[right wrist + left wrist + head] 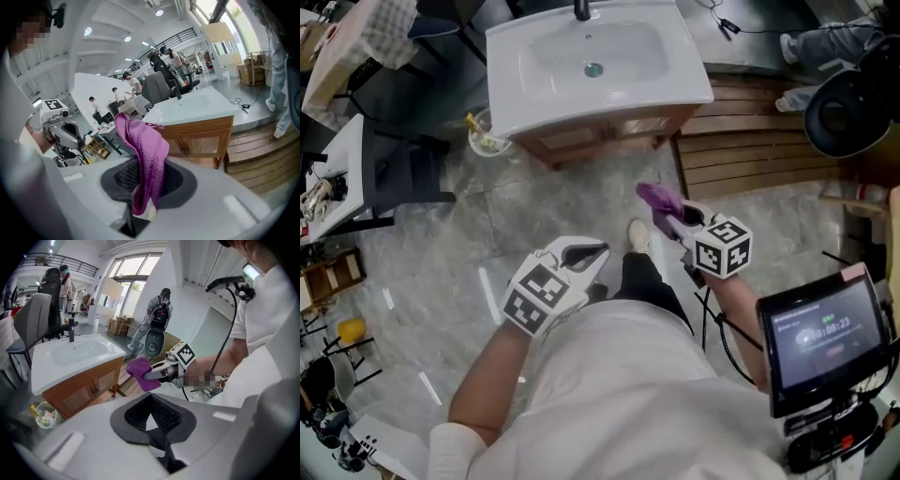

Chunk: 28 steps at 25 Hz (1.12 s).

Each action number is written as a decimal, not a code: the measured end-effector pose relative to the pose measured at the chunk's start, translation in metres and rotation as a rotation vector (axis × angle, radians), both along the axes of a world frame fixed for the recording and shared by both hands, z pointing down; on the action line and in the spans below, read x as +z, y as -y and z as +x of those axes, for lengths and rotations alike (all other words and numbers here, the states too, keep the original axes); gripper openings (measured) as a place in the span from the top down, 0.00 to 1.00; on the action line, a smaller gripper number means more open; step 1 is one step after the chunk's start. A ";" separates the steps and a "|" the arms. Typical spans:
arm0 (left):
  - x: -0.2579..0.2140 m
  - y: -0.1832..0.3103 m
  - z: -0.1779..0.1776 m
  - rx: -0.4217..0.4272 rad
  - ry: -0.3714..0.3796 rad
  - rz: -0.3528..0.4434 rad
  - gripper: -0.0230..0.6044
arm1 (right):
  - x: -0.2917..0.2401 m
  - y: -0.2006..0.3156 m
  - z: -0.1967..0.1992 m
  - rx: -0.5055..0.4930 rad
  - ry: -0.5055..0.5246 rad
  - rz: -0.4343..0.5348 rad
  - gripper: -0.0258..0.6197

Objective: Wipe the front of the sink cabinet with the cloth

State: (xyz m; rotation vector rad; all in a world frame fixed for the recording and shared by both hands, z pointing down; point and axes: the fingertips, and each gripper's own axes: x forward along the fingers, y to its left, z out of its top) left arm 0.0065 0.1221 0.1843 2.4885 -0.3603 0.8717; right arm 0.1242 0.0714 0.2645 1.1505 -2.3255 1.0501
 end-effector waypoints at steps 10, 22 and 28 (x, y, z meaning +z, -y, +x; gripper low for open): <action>-0.032 -0.035 -0.046 -0.027 -0.050 0.042 0.95 | -0.075 -0.042 -0.078 -0.093 -0.006 0.140 0.83; -0.041 -0.058 -0.089 -0.026 -0.071 0.063 0.95 | -0.100 -0.078 -0.136 -0.135 -0.032 0.203 0.83; -0.039 -0.056 -0.089 -0.029 -0.073 0.068 0.95 | -0.102 -0.081 -0.144 -0.160 -0.029 0.205 0.83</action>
